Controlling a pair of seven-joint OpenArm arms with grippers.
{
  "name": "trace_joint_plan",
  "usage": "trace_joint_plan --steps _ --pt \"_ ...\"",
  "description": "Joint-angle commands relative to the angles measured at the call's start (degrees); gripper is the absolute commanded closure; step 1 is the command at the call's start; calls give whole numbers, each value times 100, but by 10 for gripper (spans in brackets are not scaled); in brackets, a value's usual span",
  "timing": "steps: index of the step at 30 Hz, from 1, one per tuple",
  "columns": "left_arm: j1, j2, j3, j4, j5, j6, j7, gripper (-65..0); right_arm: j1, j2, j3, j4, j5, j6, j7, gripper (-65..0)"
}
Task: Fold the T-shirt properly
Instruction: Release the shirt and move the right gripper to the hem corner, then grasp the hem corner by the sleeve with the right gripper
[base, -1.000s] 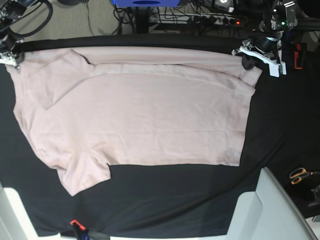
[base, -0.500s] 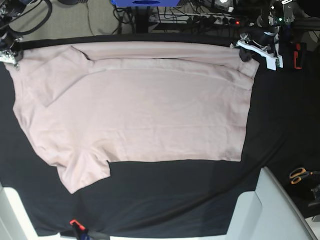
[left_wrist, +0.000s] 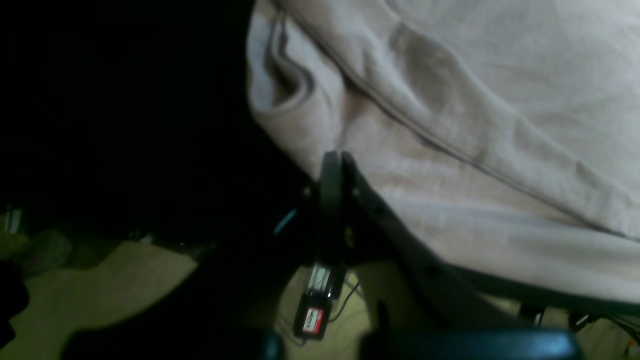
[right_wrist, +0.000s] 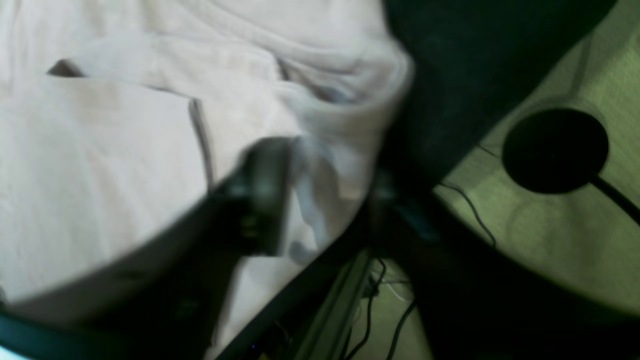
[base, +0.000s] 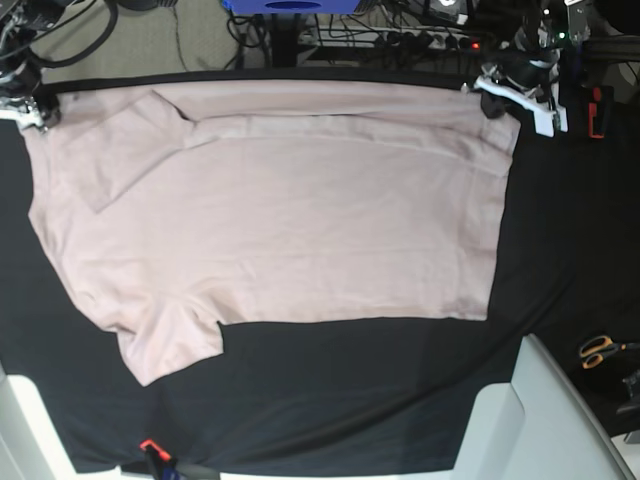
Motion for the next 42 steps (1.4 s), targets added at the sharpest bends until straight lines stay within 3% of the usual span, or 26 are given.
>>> trace_joint_plan --steps 1,5,8,10,14,18,20,23,28,34,36,39,42 --pt "64 -82 -65 91 28 60 -103 -102 -38 -1 172 212 65 3 85 -323" --pt "151 -73 -320 38 28 60 -103 -380 -38 -89 576 678 56 -217 85 -332" --pt "125 -73 -601 82 19 60 -103 -497 -46 -63 620 977 56 -340 85 -333" --pt "99 -73 -892 100 11 60 -103 -532 -46 -45 620 1162 56 -366 85 -333" --pt "-104 -73 -1683 91 19 60 -94 -546 15 157 585 1416 48 -375 94 -333" --pt "-402 -223 -2492 91 28 60 -94 -548 463 799 268 1082 48 -322 102 -335" --pt "-587 -434 -2623 91 107 60 -86 -546 762 1335 -277 555 48 -313 173 -335" --pt "-868 -689 -2615 100 433 42 -24 -543 1202 2074 -1384 -526 48 -313 753 -335" --pt "-1273 -759 -2623 452 872 34 881 -541 2063 2900 -3292 -2320 48 -313 2089 -335" --pt "-1264 -750 -2615 742 872 -10 1207 -540 3426 3129 -5130 -4711 48 -313 3258 -335" --pt "-1264 -750 -2615 750 872 -230 1207 -540 3760 3120 -5569 -5318 48 -313 3487 -335" --pt "-1264 -750 -2623 733 916 -643 1216 -540 4059 3076 -6149 -5836 48 -313 3716 -335" --pt "-1264 -741 -2623 706 925 -652 1216 -540 4173 2953 -6483 -5951 56 -313 3909 -336"
